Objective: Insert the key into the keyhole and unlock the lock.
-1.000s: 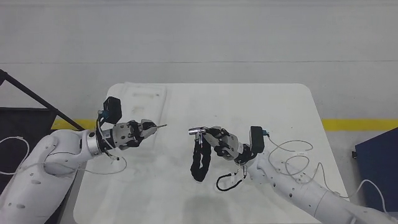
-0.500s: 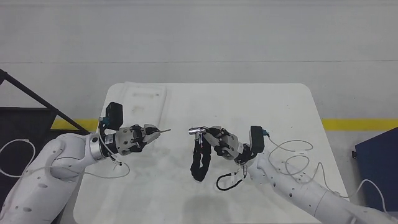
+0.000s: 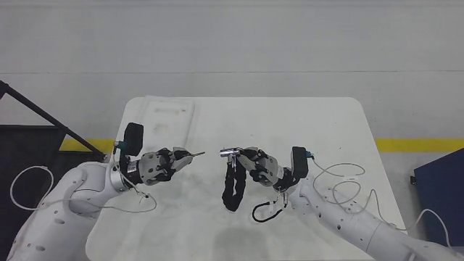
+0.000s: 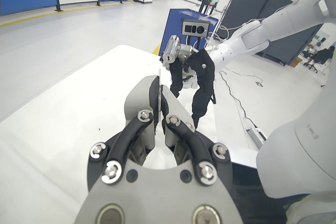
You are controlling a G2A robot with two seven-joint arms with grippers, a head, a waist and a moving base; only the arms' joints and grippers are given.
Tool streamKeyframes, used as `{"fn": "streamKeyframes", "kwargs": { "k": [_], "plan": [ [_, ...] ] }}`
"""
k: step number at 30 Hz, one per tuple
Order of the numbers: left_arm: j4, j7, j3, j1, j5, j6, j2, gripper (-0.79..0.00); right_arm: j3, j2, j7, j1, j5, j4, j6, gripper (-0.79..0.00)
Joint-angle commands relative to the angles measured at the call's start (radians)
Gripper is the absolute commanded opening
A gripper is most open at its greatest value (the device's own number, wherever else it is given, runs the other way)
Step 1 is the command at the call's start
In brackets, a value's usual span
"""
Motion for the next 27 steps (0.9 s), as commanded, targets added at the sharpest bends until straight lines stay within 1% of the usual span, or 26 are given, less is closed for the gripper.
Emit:
{"fn": "streamKeyframes", "kwargs": {
  "k": [1,4,10,15,19,21,24,27],
  "plan": [
    [0.017,0.063,0.018,-0.007,0.042,0.0,0.002,-0.785,0.0,0.0,0.0,0.0,0.0,0.0,0.0,-0.785],
    [0.033,0.182,0.051,-0.014,0.126,0.0,0.006,-0.785,0.0,0.0,0.0,0.0,0.0,0.0,0.0,-0.785],
    [0.102,0.472,0.145,-0.037,0.296,0.0,0.024,-0.785,0.0,0.0,0.0,0.0,0.0,0.0,0.0,-0.785],
    [0.143,0.634,0.246,-0.098,0.431,0.0,0.051,-0.785,0.0,0.0,0.0,0.0,0.0,0.0,0.0,-0.785],
    [0.169,0.722,0.338,-0.172,0.529,0.0,0.076,-0.785,0.0,0.0,0.0,0.0,0.0,0.0,0.0,-0.785],
    [0.194,0.783,0.388,-0.208,0.517,0.0,0.085,-0.785,0.0,0.0,0.0,0.0,0.0,0.0,0.0,-0.785],
    [0.232,0.868,0.483,-0.257,0.413,0.0,0.096,-0.785,0.0,0.0,0.0,0.0,0.0,0.0,0.0,-0.785],
    [0.257,0.902,0.58,-0.31,0.313,0.0,0.11,-0.785,0.0,0.0,0.0,0.0,0.0,0.0,0.0,-0.785]
  ]
}}
